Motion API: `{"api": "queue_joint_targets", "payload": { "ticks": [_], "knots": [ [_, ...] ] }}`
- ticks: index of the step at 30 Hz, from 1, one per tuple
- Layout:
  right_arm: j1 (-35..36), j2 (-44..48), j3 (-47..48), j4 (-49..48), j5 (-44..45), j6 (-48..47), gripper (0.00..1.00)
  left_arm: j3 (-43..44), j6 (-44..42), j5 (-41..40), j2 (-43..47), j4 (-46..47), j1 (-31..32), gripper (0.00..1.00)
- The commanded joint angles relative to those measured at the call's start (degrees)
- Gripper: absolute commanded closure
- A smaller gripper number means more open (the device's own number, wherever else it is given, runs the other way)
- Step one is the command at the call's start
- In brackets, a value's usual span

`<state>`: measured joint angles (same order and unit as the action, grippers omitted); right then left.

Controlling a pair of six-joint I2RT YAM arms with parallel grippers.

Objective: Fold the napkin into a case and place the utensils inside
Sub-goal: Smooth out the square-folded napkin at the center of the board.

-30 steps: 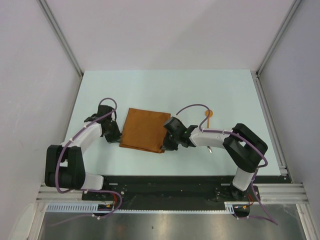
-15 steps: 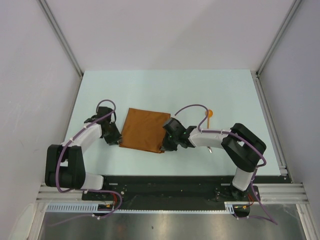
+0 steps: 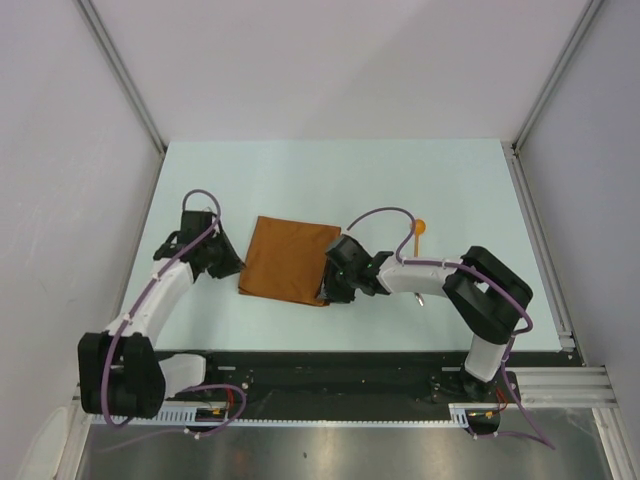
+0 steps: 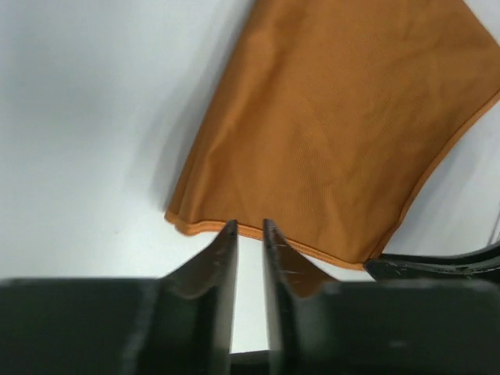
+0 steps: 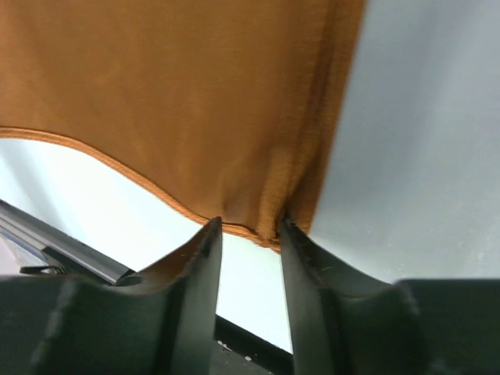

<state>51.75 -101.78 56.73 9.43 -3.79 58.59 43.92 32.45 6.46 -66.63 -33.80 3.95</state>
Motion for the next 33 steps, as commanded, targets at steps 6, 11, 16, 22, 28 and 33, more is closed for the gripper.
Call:
{"api": "queue_joint_targets", "payload": {
  "ticks": [6, 11, 16, 22, 28, 33],
  "knots": [
    [0.9, 4.8, 9.2, 8.8, 2.2, -15.0, 0.45, 2.3, -3.1, 4.2, -9.5, 3.4, -0.4, 0.89],
    [1.4, -0.8, 14.8, 6.4, -5.2, -17.5, 0.5, 0.6, -2.3, 2.2, -11.3, 4.0, -0.5, 0.94],
    [0.6, -6.1, 13.6, 0.9, -10.1, -16.0, 0.6, -0.9, -1.7, 1.3, -14.4, 5.2, -0.7, 0.98],
    [-0.1, -6.4, 7.5, -1.0, -9.0, -16.7, 0.65, -4.0, -0.7, -0.5, -15.7, 7.0, -0.8, 0.99],
    [-1.6, -6.2, 5.0, -1.4, -7.8, -18.0, 0.65, -6.0, 0.0, 0.5, -15.6, 8.0, -0.8, 0.99],
    [-2.2, -5.3, 4.0, -0.9, -7.0, -18.5, 0.65, -7.1, 0.1, 0.0, -15.4, 8.2, -0.8, 0.98]
  ]
}}
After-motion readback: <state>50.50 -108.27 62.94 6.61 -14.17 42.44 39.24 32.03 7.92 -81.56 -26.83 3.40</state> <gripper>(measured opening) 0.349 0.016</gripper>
